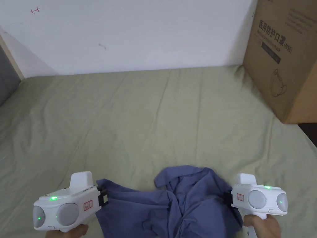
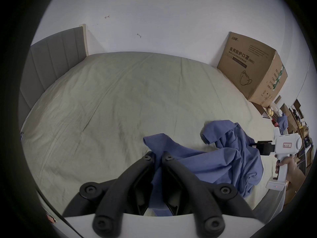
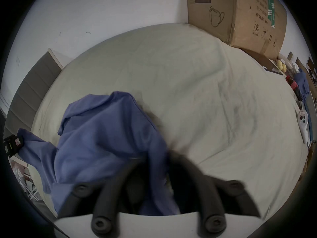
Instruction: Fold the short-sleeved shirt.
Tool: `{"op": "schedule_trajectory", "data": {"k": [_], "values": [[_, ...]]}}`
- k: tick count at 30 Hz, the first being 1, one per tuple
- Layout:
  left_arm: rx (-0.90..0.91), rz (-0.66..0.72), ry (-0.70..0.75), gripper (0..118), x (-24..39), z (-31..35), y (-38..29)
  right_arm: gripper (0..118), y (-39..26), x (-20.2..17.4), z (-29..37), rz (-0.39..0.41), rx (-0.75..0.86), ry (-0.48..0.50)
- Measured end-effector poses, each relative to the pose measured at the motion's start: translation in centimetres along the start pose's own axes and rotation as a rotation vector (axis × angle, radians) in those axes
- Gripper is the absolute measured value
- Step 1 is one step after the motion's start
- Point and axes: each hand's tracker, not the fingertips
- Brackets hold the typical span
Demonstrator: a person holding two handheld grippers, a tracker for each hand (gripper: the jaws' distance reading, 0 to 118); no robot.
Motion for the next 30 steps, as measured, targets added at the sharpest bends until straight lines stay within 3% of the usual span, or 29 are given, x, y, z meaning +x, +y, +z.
{"op": "schedule_trajectory", "data": {"k": [1, 5, 12, 20, 30], "values": [[0.003, 0.001, 0.000, 4, -0.1, 0.0, -0.1, 5, 0.1, -0.1, 0.6, 0.005, 0.012, 0.012], [0.022, 0.011, 0.005, 4, -0.3, 1.0, -0.1, 5, 1.2, -0.2, 3.8, 0.072, 0.110, -0.018], [0.103, 0.071, -0.006, 4, -1.2, 3.7, 2.4, 5, 5.1, 0.6, 12.5, 0.124, 0.332, 0.022], [0.307, 0.065, 0.040, 4, -1.9, 9.6, 11.5, 5, 12.5, -0.4, 23.7, 0.172, 0.610, 0.020], [0.466, 0.039, 0.162, 4, -3.1, 14.9, 23.7, 5, 21.9, -0.3, 30.2, 0.188, 0.797, -0.029]]}}
